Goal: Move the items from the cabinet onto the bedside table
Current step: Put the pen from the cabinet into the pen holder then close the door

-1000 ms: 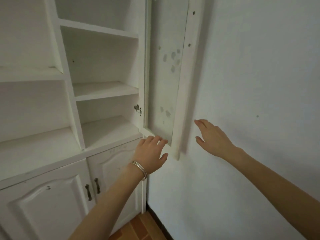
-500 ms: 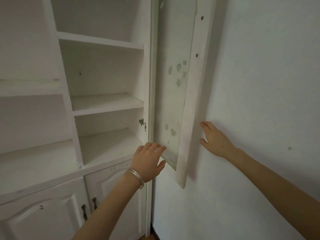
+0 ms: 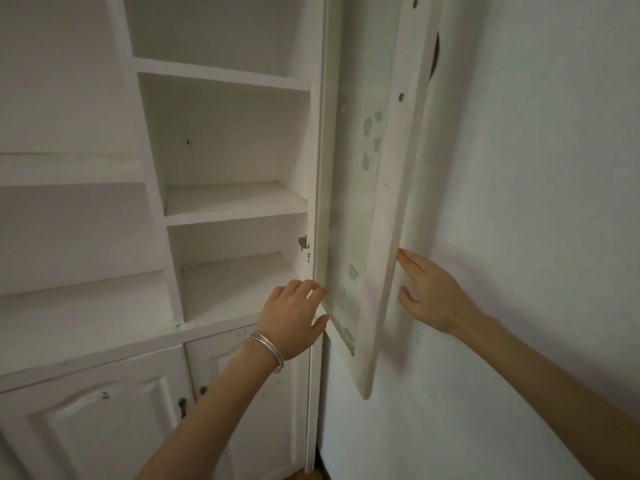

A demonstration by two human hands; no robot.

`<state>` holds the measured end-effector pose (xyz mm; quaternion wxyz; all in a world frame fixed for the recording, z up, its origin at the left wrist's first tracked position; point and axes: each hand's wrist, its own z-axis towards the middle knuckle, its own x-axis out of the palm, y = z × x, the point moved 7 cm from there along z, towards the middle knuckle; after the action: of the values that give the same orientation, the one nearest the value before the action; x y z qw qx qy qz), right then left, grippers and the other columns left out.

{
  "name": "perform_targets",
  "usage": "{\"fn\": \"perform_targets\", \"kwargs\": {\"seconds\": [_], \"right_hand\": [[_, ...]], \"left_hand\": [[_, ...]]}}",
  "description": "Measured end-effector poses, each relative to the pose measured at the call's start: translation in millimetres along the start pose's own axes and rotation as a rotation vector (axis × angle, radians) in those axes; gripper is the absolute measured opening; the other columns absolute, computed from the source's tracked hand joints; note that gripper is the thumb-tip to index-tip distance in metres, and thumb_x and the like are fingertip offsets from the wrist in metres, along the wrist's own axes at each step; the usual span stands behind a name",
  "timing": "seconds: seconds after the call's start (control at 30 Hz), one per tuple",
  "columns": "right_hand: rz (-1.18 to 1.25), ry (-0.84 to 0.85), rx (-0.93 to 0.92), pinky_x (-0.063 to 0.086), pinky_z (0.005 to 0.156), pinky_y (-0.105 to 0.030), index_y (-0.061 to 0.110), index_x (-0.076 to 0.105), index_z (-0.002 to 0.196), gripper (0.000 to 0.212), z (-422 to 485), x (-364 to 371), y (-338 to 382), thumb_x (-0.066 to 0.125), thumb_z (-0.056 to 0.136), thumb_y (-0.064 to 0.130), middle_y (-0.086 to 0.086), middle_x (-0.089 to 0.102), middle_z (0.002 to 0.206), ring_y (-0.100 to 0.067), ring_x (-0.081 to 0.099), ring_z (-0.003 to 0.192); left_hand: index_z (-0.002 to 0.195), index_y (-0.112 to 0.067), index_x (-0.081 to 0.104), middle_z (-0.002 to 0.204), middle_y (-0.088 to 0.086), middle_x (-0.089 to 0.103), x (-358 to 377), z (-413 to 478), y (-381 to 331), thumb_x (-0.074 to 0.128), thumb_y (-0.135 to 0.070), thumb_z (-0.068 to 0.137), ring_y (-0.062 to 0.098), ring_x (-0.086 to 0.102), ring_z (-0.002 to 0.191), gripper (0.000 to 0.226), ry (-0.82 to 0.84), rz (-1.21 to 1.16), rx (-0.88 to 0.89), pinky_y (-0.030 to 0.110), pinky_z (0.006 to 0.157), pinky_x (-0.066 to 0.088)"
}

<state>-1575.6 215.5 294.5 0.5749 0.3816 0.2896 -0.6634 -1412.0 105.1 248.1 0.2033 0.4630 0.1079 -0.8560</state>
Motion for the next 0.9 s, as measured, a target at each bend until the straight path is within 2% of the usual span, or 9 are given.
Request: {"fn": "perform_targets", "kwargs": {"seconds": [0.07,0.13,0.27,0.37,0.43,0.53,0.7,0.9], "right_hand": [[-0.024,-0.032,-0.145,0.042,0.096,-0.037,-0.005,0.05,0.126,0.054,5,-2,20,0.046,0.078,0.019,-0.019,0.055,0.128,-0.031,0.055,0.114],[-0.005,-0.059,-0.249,0.047,0.09,-0.036,-0.005,0.058,0.117,0.046,11,-3,43,0.044,0.078,0.016,-0.018,0.06,0.12,-0.03,0.057,0.108],[0.07,-0.104,-0.367,0.041,0.095,-0.031,-0.002,0.059,0.116,0.044,28,9,81,0.04,0.081,0.016,-0.017,0.057,0.125,-0.027,0.055,0.112],[0.154,-0.134,-0.423,0.038,0.102,-0.031,-0.003,0.054,0.123,0.047,43,19,107,0.04,0.083,0.017,-0.016,0.052,0.132,-0.024,0.049,0.119],[0.166,-0.141,-0.451,0.037,0.104,-0.032,-0.002,0.045,0.133,0.052,56,27,125,0.041,0.085,0.019,-0.016,0.046,0.138,-0.022,0.043,0.124],[0.096,-0.145,-0.48,0.039,0.1,-0.034,-0.001,0.034,0.139,0.058,79,42,156,0.045,0.088,0.024,-0.018,0.036,0.144,-0.024,0.042,0.126],[-0.003,-0.129,-0.489,0.04,0.099,-0.042,0.002,0.031,0.142,0.074,120,79,204,0.066,0.083,0.031,-0.02,0.026,0.149,-0.031,0.045,0.125],[-0.042,-0.141,-0.506,0.029,0.106,-0.041,0.004,0.024,0.144,0.082,181,118,258,0.07,0.08,0.026,-0.014,0.017,0.154,-0.026,0.022,0.139]], "left_hand": [[0.112,-0.018,0.063,0.103,0.001,0.066,-1,-4,7,0.047,-0.039,0.079,0.023,0.063,0.088,0.042,-0.018,0.007,-0.022,0.038,0.071,0.052],[0.112,-0.018,0.063,0.102,0.001,0.066,-4,-14,19,0.045,-0.04,0.079,0.023,0.064,0.087,0.043,-0.035,0.034,-0.05,0.037,0.069,0.053],[0.113,-0.016,0.062,0.105,0.003,0.066,-16,-43,62,0.07,-0.03,0.075,0.026,0.064,0.09,0.042,-0.055,0.082,-0.175,0.039,0.072,0.052],[0.113,-0.016,0.062,0.105,0.003,0.066,-31,-61,90,0.066,-0.031,0.076,0.026,0.064,0.09,0.04,-0.048,0.133,-0.24,0.038,0.071,0.052],[0.113,-0.015,0.062,0.106,0.004,0.066,-41,-67,108,0.072,-0.028,0.074,0.027,0.064,0.091,0.042,-0.048,0.159,-0.263,0.039,0.073,0.052],[0.112,-0.014,0.063,0.105,0.005,0.066,-59,-72,136,0.075,-0.026,0.072,0.028,0.064,0.091,0.044,-0.078,0.206,-0.29,0.041,0.072,0.052],[0.113,-0.015,0.063,0.108,0.004,0.065,-81,-84,189,0.073,-0.026,0.074,0.028,0.062,0.094,0.042,-0.105,0.25,-0.343,0.04,0.073,0.051],[0.118,-0.016,0.06,0.112,0.004,0.064,-95,-99,259,0.071,-0.027,0.077,0.027,0.062,0.097,0.044,-0.071,0.285,-0.389,0.041,0.077,0.051]]}}
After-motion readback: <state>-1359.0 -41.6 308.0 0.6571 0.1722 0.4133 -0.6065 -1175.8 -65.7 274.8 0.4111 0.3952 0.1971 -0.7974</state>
